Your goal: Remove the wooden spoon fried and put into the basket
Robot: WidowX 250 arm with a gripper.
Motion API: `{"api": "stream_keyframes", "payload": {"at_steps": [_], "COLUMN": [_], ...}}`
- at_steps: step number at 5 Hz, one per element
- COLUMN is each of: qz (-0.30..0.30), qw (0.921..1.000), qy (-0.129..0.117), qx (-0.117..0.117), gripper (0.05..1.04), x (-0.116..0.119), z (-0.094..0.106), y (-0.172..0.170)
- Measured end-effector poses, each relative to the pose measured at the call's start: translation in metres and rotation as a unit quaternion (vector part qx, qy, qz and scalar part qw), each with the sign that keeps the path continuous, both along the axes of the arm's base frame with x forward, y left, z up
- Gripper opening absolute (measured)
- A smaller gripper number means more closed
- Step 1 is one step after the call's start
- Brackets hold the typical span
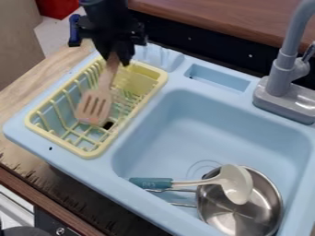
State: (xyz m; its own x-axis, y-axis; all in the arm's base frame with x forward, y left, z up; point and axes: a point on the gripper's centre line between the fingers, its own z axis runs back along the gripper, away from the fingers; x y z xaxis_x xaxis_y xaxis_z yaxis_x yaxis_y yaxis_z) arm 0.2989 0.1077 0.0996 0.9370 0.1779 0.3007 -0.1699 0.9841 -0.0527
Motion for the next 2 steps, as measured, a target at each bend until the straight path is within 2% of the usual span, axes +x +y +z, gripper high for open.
{"api": "stream_keyframes", "payload": {"at_steps": [1, 2], "qz": [0.014, 0.004], "qw": [0.9998, 0.9995], "qy": [0.011, -0.006], "qx": [0.011, 0.03], "gripper": [0.3, 0.3], "x": [0.0039, 0.0083], "z": [-0.0085, -0.0178], "y": [0.0077, 0.0041]}}
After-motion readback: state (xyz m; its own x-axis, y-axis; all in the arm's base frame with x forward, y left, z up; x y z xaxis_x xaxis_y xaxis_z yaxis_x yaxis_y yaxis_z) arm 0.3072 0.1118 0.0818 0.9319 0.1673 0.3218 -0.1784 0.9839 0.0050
